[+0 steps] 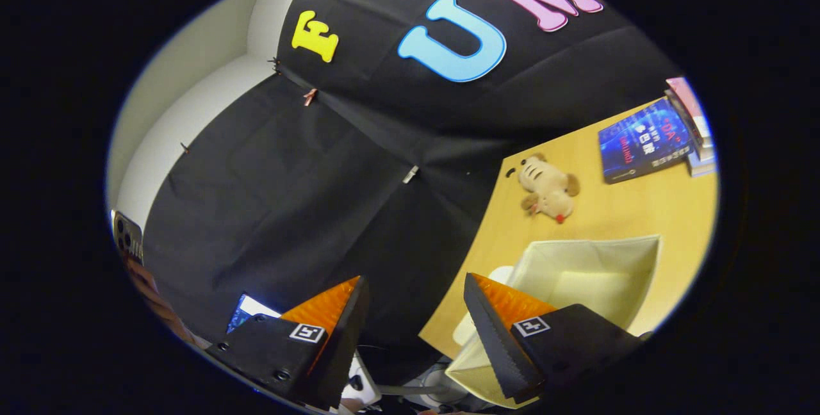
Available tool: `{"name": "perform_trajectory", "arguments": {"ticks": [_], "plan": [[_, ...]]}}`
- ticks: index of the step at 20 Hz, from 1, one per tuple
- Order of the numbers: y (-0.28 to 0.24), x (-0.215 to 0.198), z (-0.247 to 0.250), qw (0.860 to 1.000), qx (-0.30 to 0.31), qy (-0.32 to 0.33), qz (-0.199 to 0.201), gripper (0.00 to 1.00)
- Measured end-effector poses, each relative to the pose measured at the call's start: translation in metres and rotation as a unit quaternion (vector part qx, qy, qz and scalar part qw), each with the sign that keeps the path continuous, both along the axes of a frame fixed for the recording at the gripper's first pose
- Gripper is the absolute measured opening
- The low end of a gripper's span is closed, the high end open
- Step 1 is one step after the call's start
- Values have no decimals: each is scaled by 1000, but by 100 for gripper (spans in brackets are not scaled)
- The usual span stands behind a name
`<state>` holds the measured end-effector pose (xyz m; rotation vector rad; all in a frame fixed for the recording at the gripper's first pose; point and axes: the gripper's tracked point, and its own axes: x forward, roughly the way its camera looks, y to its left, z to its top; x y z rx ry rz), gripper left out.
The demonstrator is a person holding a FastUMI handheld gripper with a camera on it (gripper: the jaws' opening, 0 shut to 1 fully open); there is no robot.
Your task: Open the storage box then place both shoes into the box .Put the left shoe in first, then the right shoe, with the right side of both shoes facing outward in a uniform manner.
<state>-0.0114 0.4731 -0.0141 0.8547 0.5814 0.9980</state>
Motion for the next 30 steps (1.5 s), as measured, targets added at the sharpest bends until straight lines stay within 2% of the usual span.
{"name": "perform_trajectory", "arguments": {"ticks": [3,5,7,13,20,24,30], "plan": [[-34,3,-18,999,-48,-1,-26,91],[-62,6,-33,996,-83,0,-45,96],[-91,9,-48,992,-111,4,-64,96],[-181,6,-80,983,-134,38,-117,96],[-292,14,-159,951,-256,73,-159,97],[-320,15,-213,937,-281,139,-155,96],[-336,0,-304,911,-327,222,-116,94]]}}
